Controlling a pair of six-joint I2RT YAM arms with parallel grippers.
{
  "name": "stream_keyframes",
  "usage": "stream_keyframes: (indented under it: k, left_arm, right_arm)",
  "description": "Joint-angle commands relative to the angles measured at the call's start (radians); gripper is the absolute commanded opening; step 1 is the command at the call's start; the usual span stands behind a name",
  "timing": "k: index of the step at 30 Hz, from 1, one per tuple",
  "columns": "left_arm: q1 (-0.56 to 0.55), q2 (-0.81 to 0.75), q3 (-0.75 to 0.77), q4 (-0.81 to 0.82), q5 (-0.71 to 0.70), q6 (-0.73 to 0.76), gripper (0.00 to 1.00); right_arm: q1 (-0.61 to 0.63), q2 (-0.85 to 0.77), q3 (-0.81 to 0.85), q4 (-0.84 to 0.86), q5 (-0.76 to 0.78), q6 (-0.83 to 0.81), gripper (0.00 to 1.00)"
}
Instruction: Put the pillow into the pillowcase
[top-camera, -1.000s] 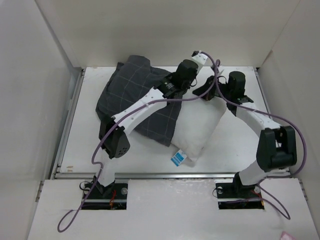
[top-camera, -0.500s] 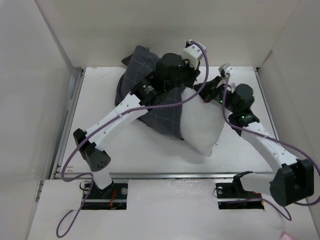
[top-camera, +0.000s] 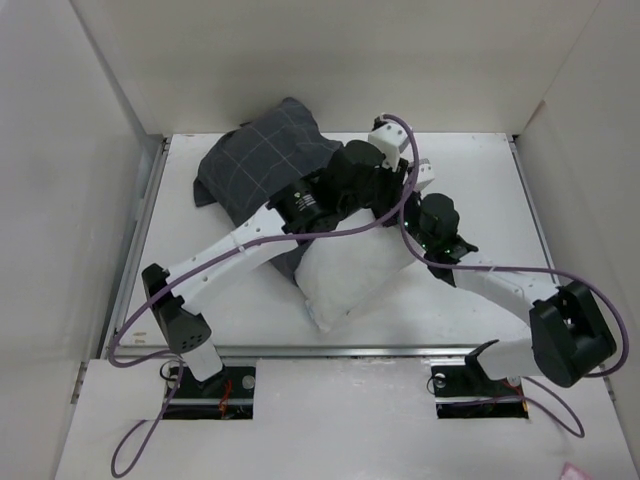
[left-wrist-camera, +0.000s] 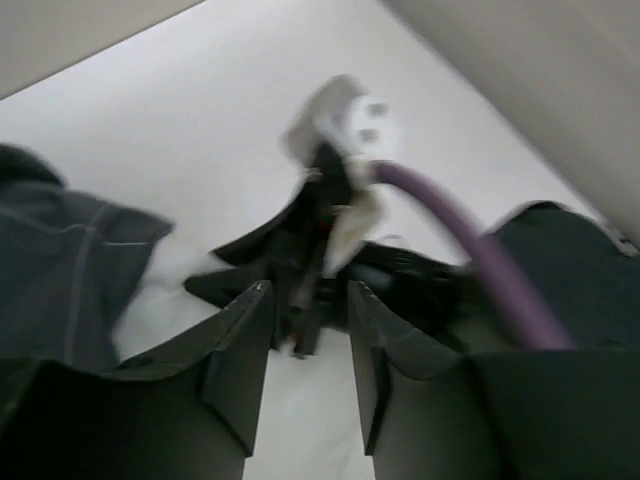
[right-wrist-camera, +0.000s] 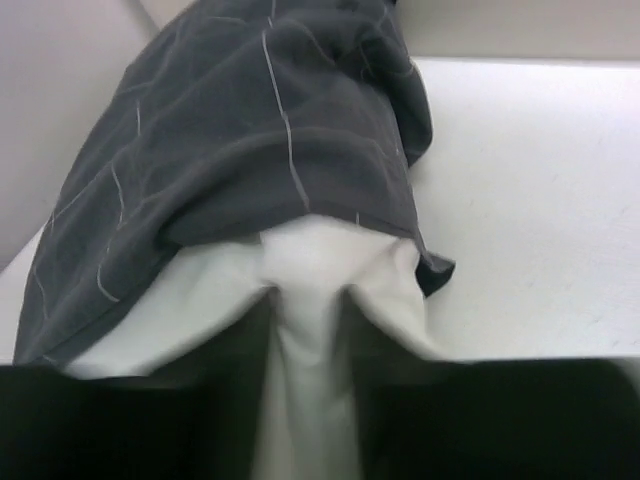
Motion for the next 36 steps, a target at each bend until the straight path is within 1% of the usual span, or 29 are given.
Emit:
stream_keyframes:
  k: [1,2,3,4,5,6,7,8,9,10,12,14,15,16,18,19,21,22,23,24,25,26,27,29,30,31,32,35,36]
  left_arm:
    - [0.043,-0.04,0.006,-0.086,-0.283,-0.058,0.35]
    - [0.043,-0.04,0.006,-0.096,-0.283,-0.058,0.38]
    - [0.052,-0.04,-0.012,-0.087,-0.306,-0.067,0.42]
    - [0.052,-0.04,-0.032,-0.076,-0.329,-0.067,0.47]
    - [0.052,-0.04,-0.052,-0.065,-0.346,-0.067,0.62]
    - [0.052,-0.04,-0.075,-0.065,-0.362,-0.077,0.71]
    - [0.052,-0.04,-0.076,-0.065,-0.384,-0.089,0.77]
    - [0.052,-0.028,-0.091,-0.082,-0.394,-0.106,0.82]
    - [0.052,-0.028,-0.111,-0.091,-0.408,-0.153,0.91]
    - [0.052,-0.028,-0.128,-0.109,-0.434,-0.184,0.94]
    - [0.052,-0.054,-0.177,-0.11,-0.434,-0.23,1.0]
    - [0.052,-0.107,-0.272,-0.11,-0.434,-0.303,1.0]
    - [0.052,-0.129,-0.307,-0.11,-0.423,-0.328,1.0]
    - [0.052,-0.147,-0.382,-0.097,-0.414,-0.353,1.0]
    - [0.061,-0.2,-0.471,-0.01,-0.38,-0.412,1.0]
    - [0.062,-0.209,-0.509,0.02,-0.369,-0.431,1.0]
    - [0.084,-0.209,-0.582,0.053,-0.359,-0.472,1.0]
    - [0.085,-0.209,-0.594,0.053,-0.359,-0.51,1.0]
    - [0.103,-0.209,-0.618,0.041,-0.378,-0.53,1.0]
    - [0.136,-0.209,-0.634,0.029,-0.413,-0.549,1.0]
    - [0.16,-0.209,-0.649,0.015,-0.423,-0.56,1.0]
    - [0.186,-0.219,-0.68,0.015,-0.423,-0.581,1.0]
    - [0.237,-0.22,-0.695,0.015,-0.423,-0.593,1.0]
    - [0.284,-0.23,-0.724,0.034,-0.432,-0.594,1.0]
    - [0.304,-0.23,-0.747,0.051,-0.444,-0.58,0.96]
    - [0.34,-0.23,-0.747,0.073,-0.445,-0.58,0.95]
    - [0.356,-0.23,-0.747,0.073,-0.457,-0.58,0.93]
    - [0.387,-0.22,-0.726,0.084,-0.471,-0.551,0.92]
    - [0.387,-0.22,-0.715,0.084,-0.481,-0.538,0.92]
  right_arm:
    - [0.003,-0.098,0.008,0.065,0.023,0.011,0.45]
    - [0.003,-0.107,0.008,0.038,0.014,0.011,0.57]
    - [0.003,-0.118,0.008,-0.013,0.013,0.02,0.67]
    - [0.003,-0.13,0.008,-0.033,-0.011,0.02,0.73]
    - [0.003,-0.156,0.008,-0.053,-0.011,0.02,0.77]
    - [0.003,-0.172,0.008,-0.108,-0.011,0.02,0.77]
    - [-0.01,-0.188,0.008,-0.13,-0.011,0.02,0.78]
    - [-0.01,-0.207,0.008,-0.151,0.003,0.02,0.84]
    - [-0.022,-0.242,0.008,-0.17,0.024,0.02,0.88]
    - [-0.022,-0.253,0.008,-0.212,0.048,0.02,0.92]
    - [-0.071,-0.253,0.053,-0.259,0.102,0.02,0.98]
    - [-0.112,-0.177,0.1,-0.327,0.092,0.02,0.99]
    - [-0.155,-0.14,0.17,-0.357,0.011,0.009,0.99]
    - [-0.168,-0.056,0.204,-0.378,-0.038,-0.002,0.99]
    - [-0.168,0.035,0.279,-0.378,-0.159,-0.048,0.99]
    - [-0.168,0.125,0.3,-0.378,-0.202,-0.048,0.99]
    - [-0.168,0.198,0.329,-0.394,-0.298,-0.057,0.95]
    - [-0.168,0.222,0.329,-0.394,-0.409,-0.057,0.92]
    - [-0.168,0.248,0.311,-0.383,-0.465,-0.057,0.9]
    - [-0.168,0.249,0.289,-0.348,-0.514,-0.057,0.9]
    - [-0.15,0.24,0.228,-0.327,-0.57,-0.057,0.9]
    - [-0.136,0.208,0.196,-0.311,-0.571,-0.057,0.9]
    - [-0.119,0.184,0.165,-0.302,-0.583,-0.057,0.9]
    - [-0.05,0.135,0.078,-0.293,-0.583,-0.057,0.9]
    - [-0.021,0.09,0.053,-0.293,-0.583,-0.057,0.9]
    - [0.014,0.069,0.036,-0.283,-0.583,-0.057,0.89]
    - [0.094,0.049,0.024,-0.283,-0.583,-0.057,0.89]
    - [0.224,-0.018,0.014,-0.328,-0.574,-0.086,0.89]
    - [0.242,-0.035,0.04,-0.354,-0.541,-0.1,0.89]
